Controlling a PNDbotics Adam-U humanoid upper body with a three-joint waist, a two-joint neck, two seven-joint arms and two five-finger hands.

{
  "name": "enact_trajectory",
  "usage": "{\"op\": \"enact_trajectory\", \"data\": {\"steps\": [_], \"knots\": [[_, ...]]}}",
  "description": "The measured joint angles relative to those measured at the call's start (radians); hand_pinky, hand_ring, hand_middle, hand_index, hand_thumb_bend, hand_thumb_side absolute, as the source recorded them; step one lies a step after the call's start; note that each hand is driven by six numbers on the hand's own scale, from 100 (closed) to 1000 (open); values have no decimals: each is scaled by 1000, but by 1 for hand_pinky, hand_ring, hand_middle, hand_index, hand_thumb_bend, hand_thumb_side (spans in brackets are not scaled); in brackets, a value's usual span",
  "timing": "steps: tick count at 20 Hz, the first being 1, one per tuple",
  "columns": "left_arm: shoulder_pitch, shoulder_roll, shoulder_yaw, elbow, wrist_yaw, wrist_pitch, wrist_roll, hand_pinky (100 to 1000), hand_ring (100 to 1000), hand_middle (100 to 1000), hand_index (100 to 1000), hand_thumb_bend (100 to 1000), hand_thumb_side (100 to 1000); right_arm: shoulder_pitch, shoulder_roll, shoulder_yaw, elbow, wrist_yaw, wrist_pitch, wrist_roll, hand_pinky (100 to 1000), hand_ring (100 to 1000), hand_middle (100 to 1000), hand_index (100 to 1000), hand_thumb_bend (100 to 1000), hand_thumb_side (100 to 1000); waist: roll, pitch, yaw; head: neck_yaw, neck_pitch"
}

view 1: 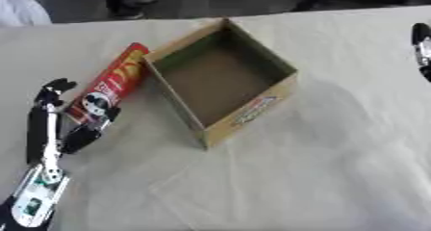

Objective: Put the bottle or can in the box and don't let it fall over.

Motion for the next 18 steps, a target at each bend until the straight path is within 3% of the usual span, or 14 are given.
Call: {"op": "enact_trajectory", "data": {"steps": [14, 18], "knots": [[-29, -9, 2, 37, -34, 24, -32, 732, 924, 824, 798, 758, 580, 0, 7, 0, 0, 0, 0, 1, 862, 903, 829, 874, 458, 417, -4, 2, -1, 0, -2], [-32, -9, 7, 42, -42, 37, -41, 721, 920, 820, 799, 705, 556, 0, 8, 0, 0, 0, -1, 1, 862, 903, 828, 874, 458, 417, -4, 2, -1, 0, -2]]}}
